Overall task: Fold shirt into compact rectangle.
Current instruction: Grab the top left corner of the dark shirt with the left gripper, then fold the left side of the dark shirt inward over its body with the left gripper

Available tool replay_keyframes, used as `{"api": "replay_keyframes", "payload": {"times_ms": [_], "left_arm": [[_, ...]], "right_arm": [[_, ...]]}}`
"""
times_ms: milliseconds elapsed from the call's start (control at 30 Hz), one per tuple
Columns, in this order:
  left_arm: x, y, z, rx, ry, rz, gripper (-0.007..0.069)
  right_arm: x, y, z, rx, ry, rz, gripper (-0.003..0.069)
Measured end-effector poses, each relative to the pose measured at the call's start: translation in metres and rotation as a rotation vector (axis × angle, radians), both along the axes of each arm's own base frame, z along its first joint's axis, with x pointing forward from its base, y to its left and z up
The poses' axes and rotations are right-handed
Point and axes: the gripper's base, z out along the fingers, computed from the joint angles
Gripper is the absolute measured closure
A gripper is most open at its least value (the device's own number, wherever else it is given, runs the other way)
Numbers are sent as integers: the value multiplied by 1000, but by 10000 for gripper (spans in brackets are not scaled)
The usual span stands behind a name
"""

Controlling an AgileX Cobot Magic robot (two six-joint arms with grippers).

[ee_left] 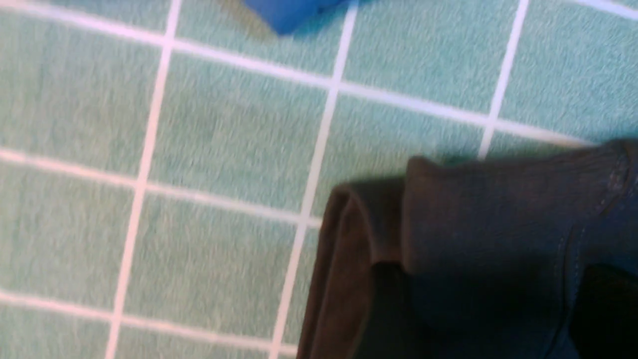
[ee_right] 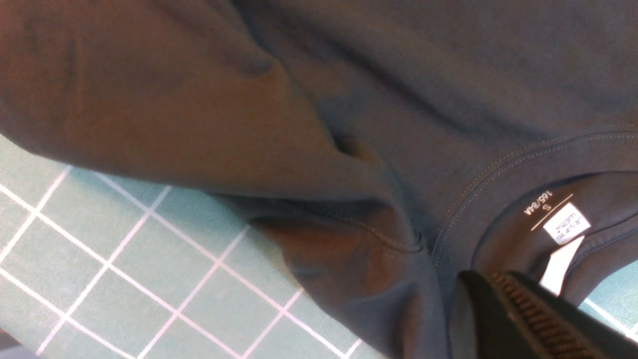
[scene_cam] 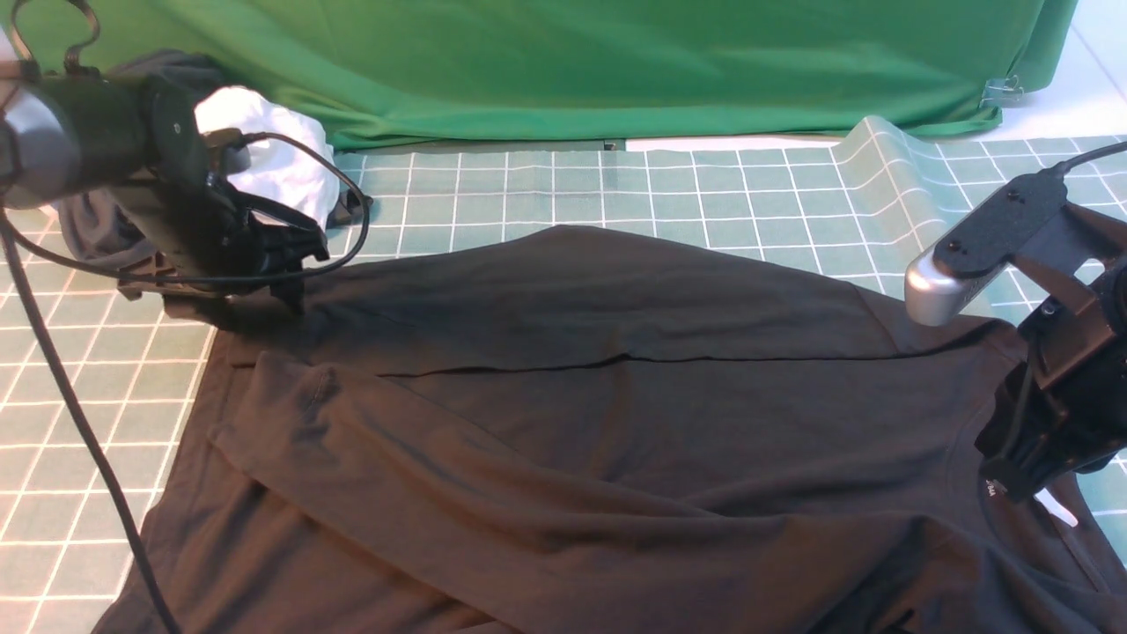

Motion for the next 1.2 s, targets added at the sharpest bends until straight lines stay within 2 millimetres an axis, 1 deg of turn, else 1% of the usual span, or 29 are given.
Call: {"api": "replay_keyframes", "payload": {"times_ms": [67,100,133,167,200,233,267,333,400,467,600,767,800,867,900,933,967,1000,1067,1100,1167,1200], "left_arm": [[2,0,1,12,-17,-30,335],[2,0,1,14,-19,-36,345],[3,0,1,21,-29,-54,449],[3,0,1,21,-29,-54,449],[3,0,1,24,-30,-62,537],[3,0,1,25,-31,-67,576],[3,0,1,25,-31,-67,576],[2,0,3,27,-25,-72,609],[1,0,6,28,-25,-74,613],[-2,0,16,25,-34,-78,616],[-7,0,27,32,-31,-84,616],[-7,0,22,33,1,-83,592],[-7,0,19,33,7,-83,575],[-6,0,11,31,25,-84,499],[-6,0,10,31,27,-84,484],[-5,0,5,30,38,-84,414],[-4,0,1,30,45,-84,367],[-4,0,1,30,47,-84,357],[-3,0,-6,24,60,-84,251],[-3,0,-8,24,61,-85,218],[-2,-1,-10,18,62,-91,186],[-2,-1,-11,17,63,-98,191]], "right_arm": [[0,0,0,0,0,0,629],[0,0,0,0,0,0,629],[0,0,0,0,0,0,629],[0,0,0,0,0,0,629],[0,0,0,0,0,0,628],[0,0,0,0,0,0,626],[0,0,0,0,0,0,625],[0,0,0,0,0,0,624],[0,0,0,0,0,0,624],[0,0,0,0,0,0,621],[0,0,0,1,-2,0,620],[0,0,0,3,-4,-1,620],[0,0,0,3,-6,-1,620],[0,1,0,6,-5,-1,620],[0,1,0,7,-5,-2,620],[0,1,0,11,-3,-3,617],[0,1,0,13,-2,-3,616],[0,1,0,13,-2,-3,615],[0,1,0,16,-1,-4,613],[0,1,0,17,-1,-4,613],[0,1,0,17,-1,-4,610],[0,1,0,17,0,-4,610]]}}
